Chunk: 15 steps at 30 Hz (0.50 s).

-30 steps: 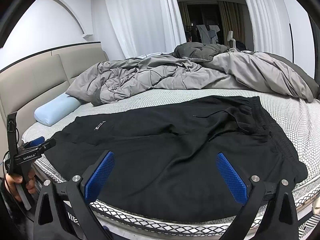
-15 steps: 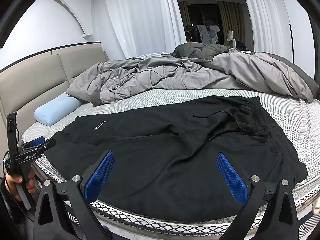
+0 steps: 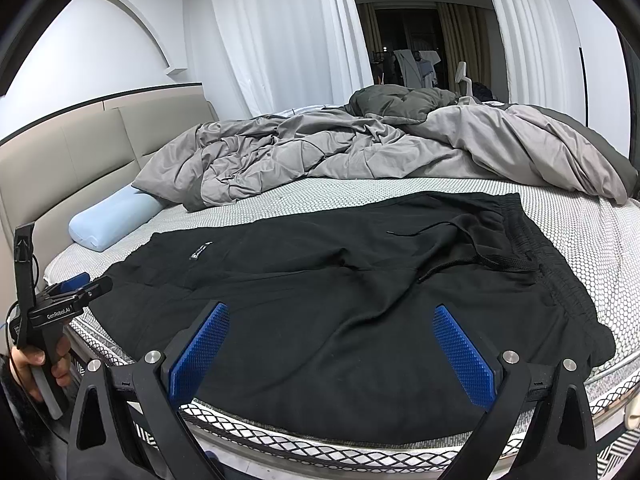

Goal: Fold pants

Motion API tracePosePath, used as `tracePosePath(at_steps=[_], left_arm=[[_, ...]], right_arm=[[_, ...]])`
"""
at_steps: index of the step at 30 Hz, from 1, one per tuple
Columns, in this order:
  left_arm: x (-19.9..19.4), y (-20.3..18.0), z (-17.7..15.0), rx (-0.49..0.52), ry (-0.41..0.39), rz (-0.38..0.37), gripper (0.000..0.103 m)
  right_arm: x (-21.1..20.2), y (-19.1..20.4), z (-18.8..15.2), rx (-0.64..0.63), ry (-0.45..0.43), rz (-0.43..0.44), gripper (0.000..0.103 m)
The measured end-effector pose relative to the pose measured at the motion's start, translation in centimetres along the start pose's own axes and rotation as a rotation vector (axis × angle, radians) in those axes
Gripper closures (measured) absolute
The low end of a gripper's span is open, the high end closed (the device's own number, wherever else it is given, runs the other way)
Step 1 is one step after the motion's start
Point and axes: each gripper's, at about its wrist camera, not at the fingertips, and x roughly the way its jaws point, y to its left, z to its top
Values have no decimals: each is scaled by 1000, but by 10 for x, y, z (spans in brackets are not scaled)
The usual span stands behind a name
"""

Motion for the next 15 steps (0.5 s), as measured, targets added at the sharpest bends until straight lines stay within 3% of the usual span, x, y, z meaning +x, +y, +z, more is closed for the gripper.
tracePosePath(at_steps=[15], left_arm=[[0, 2, 1, -1, 1, 1, 1]], right_arm=[[0, 0, 0, 0, -2, -2, 0]])
